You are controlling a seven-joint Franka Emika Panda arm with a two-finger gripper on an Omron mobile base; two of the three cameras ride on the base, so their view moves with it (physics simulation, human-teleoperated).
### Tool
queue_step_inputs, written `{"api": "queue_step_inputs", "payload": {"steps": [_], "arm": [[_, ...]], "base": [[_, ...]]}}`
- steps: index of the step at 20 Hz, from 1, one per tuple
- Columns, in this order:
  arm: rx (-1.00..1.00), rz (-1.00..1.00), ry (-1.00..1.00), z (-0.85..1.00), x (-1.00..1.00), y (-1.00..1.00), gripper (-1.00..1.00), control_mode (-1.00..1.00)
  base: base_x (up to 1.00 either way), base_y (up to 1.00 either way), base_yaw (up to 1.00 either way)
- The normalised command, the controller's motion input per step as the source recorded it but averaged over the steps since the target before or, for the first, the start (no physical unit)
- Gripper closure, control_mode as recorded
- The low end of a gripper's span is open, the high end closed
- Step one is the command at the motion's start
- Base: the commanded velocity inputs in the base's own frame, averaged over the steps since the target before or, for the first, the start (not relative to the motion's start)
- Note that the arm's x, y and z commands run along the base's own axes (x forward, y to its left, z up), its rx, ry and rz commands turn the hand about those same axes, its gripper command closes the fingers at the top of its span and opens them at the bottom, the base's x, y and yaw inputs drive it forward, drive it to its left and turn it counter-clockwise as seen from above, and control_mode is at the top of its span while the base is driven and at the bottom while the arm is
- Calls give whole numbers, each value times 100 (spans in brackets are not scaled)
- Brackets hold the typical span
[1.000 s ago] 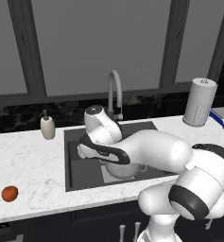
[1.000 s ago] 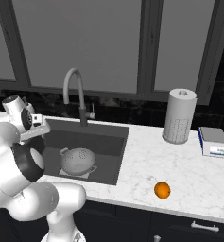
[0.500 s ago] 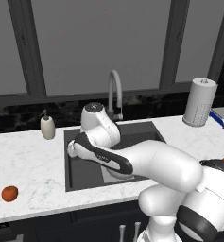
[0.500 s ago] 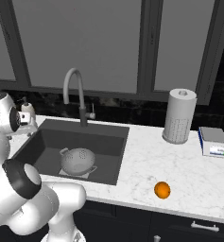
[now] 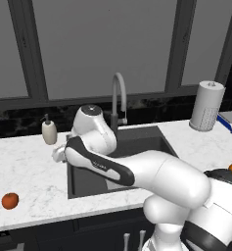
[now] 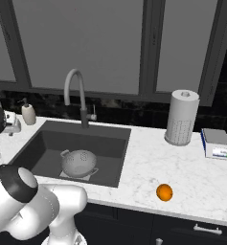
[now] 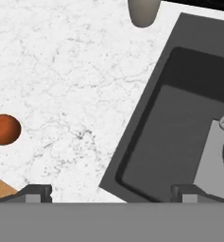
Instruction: Put the colander in the sink, put the orange, orange in the colander, and turn on the sink faucet and pour water over the colander.
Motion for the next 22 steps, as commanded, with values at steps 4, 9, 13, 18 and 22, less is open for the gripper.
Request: {"api": "queue_step_inputs", "payload": {"steps": [4,9,13,18,22], "arm": [[0,4,0,7,-17,96,-100,-100],[-1,0,2,0,-4,100,-100,-100],[-1,0,0,0,-11,93,-100,-100],[-8,0,0,-2,-7,87,-100,-100],[-13,1,0,-12,-17,72,-100,-100]], "base": [[0,0,0],[0,0,0],[0,0,0],[0,0,0],[0,0,0]]}}
